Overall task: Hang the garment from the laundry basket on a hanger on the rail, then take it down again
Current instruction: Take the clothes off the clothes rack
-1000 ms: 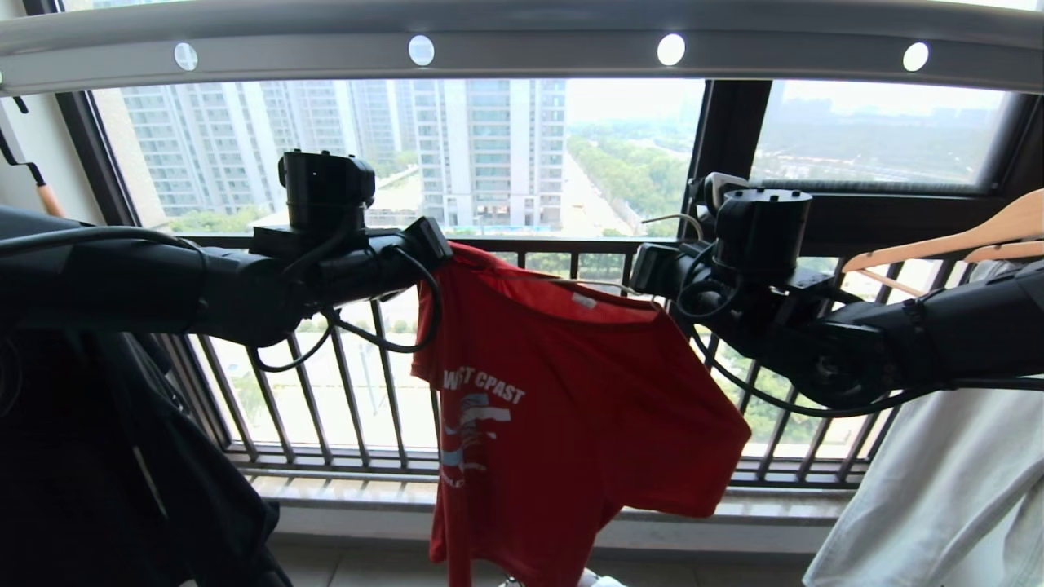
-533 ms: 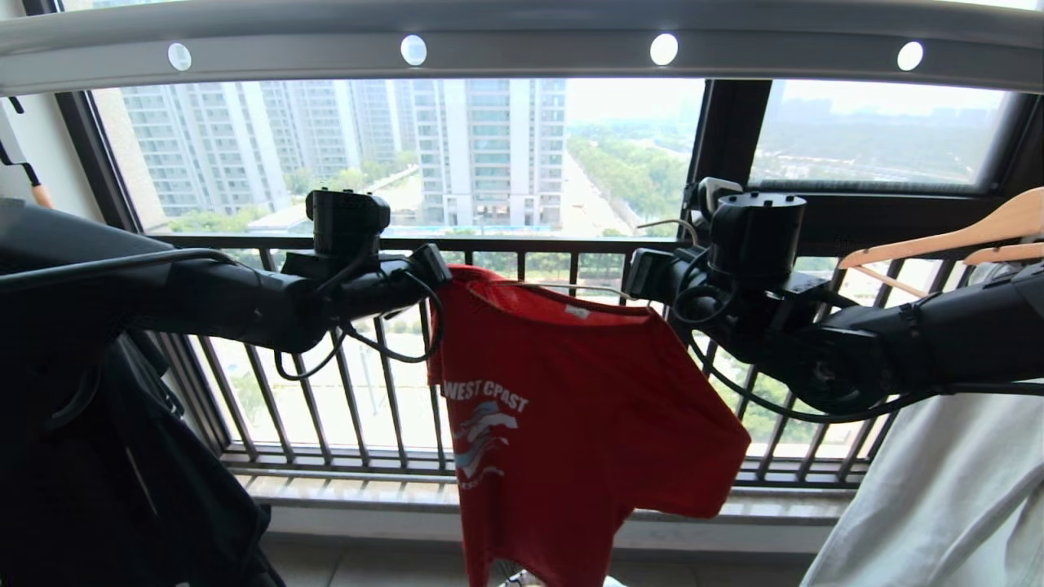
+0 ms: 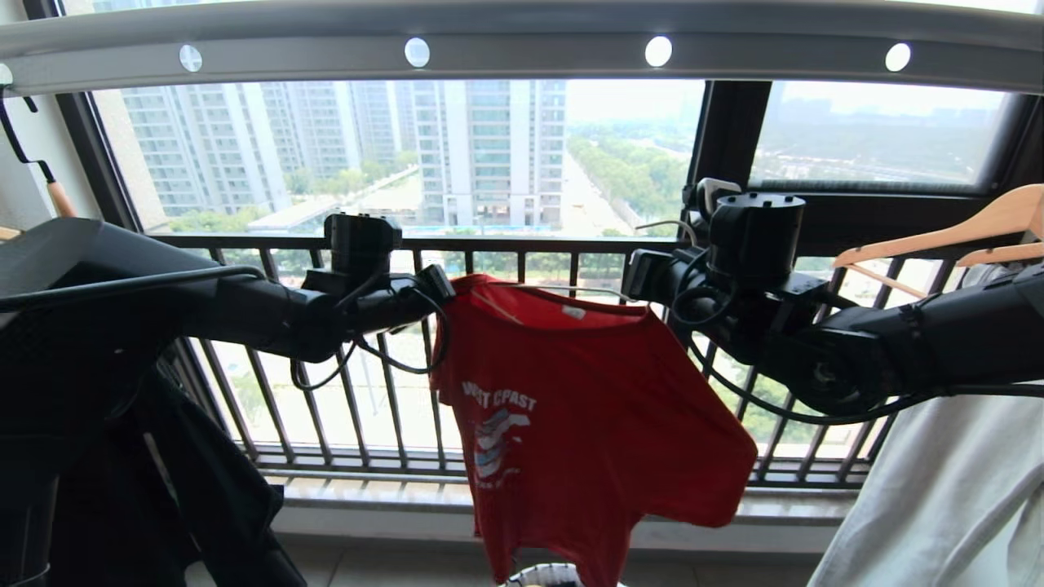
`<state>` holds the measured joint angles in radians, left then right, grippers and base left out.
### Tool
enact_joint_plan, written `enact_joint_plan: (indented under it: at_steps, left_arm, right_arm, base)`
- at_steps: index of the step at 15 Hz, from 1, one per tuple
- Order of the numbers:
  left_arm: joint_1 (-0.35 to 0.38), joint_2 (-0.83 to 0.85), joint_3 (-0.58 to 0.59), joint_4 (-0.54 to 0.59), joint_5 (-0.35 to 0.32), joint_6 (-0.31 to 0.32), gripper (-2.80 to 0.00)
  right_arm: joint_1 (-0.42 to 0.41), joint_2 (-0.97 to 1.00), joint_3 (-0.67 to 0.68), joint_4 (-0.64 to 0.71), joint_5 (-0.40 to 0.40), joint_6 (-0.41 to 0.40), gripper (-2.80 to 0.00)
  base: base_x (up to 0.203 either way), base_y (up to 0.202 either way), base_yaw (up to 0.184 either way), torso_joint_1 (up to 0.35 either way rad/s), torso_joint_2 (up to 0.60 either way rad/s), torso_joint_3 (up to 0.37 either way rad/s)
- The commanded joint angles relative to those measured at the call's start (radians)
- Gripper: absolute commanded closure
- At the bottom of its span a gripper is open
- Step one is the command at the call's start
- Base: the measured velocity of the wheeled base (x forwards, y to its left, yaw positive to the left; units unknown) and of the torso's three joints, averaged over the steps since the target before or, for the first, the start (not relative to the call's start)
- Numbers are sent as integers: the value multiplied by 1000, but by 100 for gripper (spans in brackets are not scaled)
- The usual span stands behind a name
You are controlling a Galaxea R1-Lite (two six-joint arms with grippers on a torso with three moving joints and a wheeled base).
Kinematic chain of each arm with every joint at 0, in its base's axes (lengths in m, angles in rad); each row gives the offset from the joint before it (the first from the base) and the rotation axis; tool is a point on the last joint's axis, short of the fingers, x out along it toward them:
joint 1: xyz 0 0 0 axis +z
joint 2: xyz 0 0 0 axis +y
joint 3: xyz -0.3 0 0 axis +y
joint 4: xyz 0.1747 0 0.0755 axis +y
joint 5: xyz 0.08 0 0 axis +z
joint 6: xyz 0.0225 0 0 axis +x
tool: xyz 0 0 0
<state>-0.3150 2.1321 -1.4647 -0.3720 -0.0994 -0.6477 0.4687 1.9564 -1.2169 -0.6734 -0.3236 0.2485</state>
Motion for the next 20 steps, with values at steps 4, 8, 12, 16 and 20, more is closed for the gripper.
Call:
enact_joint_plan:
  at_steps: [4, 8, 12, 16, 20]
  left_arm:
    - [-15, 49, -9, -2, 4, 0, 0]
    - [6, -7, -24, -19, 18, -14, 0]
    - [11, -54, -23, -15, 12, -77, 0]
    - [10, -36, -31, -17, 17, -77, 0]
    - [10, 7, -50, -15, 22, -70, 0]
  right_arm:
    - [18, -16, 11, -5, -2, 2, 0]
    - [19, -13, 16, -5, -2, 0, 0]
    - [34, -7, 28, -4, -2, 0, 0]
    - [64, -16, 50, -5, -2, -10, 0]
    - [88, -56, 68, -6, -2, -14, 0]
  base:
    - [0, 0, 0, 0, 0, 0]
    - [0, 0, 0, 0, 0, 0]
    - [0, 0, 0, 0, 0, 0]
    - [0, 0, 0, 0, 0, 0]
    - [0, 0, 0, 0, 0, 0]
